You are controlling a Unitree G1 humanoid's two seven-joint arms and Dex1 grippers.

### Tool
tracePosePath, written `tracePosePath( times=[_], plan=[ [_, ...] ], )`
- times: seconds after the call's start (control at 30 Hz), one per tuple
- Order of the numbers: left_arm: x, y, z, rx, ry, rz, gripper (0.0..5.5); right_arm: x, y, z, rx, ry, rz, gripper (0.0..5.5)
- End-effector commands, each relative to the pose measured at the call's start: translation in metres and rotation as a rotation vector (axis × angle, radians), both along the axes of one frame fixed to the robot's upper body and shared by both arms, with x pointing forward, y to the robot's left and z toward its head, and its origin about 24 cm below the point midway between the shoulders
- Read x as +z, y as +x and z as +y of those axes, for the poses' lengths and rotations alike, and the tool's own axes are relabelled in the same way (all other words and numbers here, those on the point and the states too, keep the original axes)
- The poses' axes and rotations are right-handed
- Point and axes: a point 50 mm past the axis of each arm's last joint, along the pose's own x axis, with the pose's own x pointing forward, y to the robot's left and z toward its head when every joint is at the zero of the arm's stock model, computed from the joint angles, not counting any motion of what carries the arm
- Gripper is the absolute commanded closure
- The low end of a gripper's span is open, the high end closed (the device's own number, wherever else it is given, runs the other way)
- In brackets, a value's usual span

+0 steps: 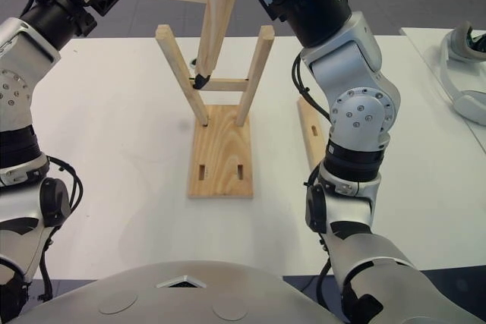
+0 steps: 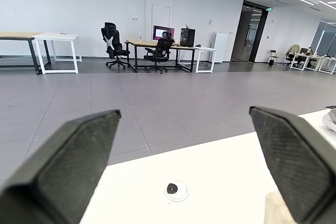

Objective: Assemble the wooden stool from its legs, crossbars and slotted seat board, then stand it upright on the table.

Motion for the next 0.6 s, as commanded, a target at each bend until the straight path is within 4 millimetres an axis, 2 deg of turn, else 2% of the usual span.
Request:
tracePosePath(
  times=[0.03, 0.27, 0.6],
  plan=[
    [-0.007, 0.000, 0.003, 0.015, 0.016, 0.021, 0.96, 0.005, -0.003, 0.000, 0.001, 0.013, -0.033, 3.45],
    [-0.005, 0.001, -0.003, -0.009, 0.020, 0.023, 0.96, -0.014, -0.004, 0.014, 0.010, -0.097, -0.034, 3.45],
    [-0.008, 0.002, -0.007, -0.016, 0.017, 0.029, 0.96, -0.013, -0.002, 0.019, 0.003, -0.094, -0.053, 3.45]
  ],
)
